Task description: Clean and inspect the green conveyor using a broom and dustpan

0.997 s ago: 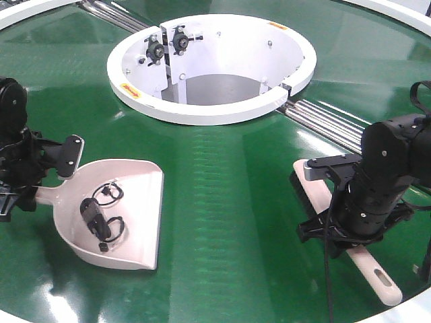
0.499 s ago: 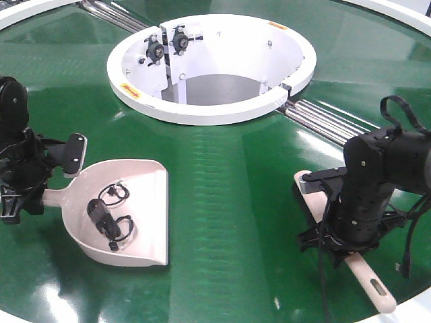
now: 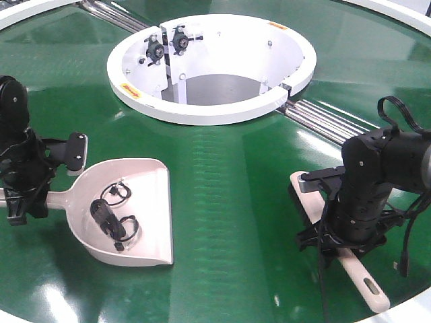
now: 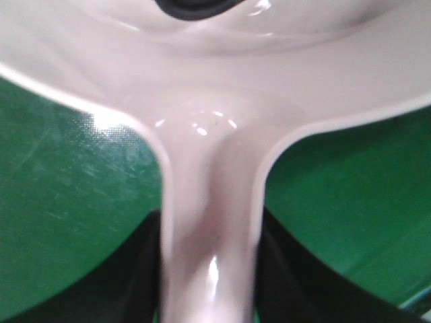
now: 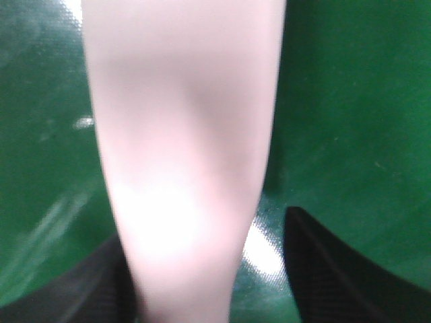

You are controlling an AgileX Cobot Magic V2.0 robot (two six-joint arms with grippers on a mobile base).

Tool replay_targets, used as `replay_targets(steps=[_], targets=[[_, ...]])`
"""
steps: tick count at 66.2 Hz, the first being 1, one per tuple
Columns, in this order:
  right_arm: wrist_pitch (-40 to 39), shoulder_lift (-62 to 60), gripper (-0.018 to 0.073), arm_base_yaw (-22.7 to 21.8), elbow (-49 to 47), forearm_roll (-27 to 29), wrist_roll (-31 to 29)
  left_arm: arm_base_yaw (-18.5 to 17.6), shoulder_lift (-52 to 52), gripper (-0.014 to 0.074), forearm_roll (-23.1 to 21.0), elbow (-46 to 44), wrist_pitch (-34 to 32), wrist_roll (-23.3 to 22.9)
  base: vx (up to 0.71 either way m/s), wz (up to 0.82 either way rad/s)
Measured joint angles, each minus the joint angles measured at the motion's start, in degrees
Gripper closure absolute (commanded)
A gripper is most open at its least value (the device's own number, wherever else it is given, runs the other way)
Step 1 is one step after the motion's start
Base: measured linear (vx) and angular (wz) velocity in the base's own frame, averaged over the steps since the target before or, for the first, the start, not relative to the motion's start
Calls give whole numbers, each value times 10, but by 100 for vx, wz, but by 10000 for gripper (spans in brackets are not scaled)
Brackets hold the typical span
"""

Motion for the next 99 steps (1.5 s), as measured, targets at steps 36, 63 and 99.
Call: replay_targets(steps=[36, 63, 99], targets=[[-9, -126, 82, 0, 0, -2, 0, 0, -46, 121, -80, 0, 0, -66, 0, 0], [-64, -311, 82, 0, 1, -2, -4, 0, -175, 136, -197, 0, -11, -68, 0, 0], [-122, -562, 82, 0, 4, 4, -72, 0, -404, 322, -360, 10, -50, -280, 0, 0]])
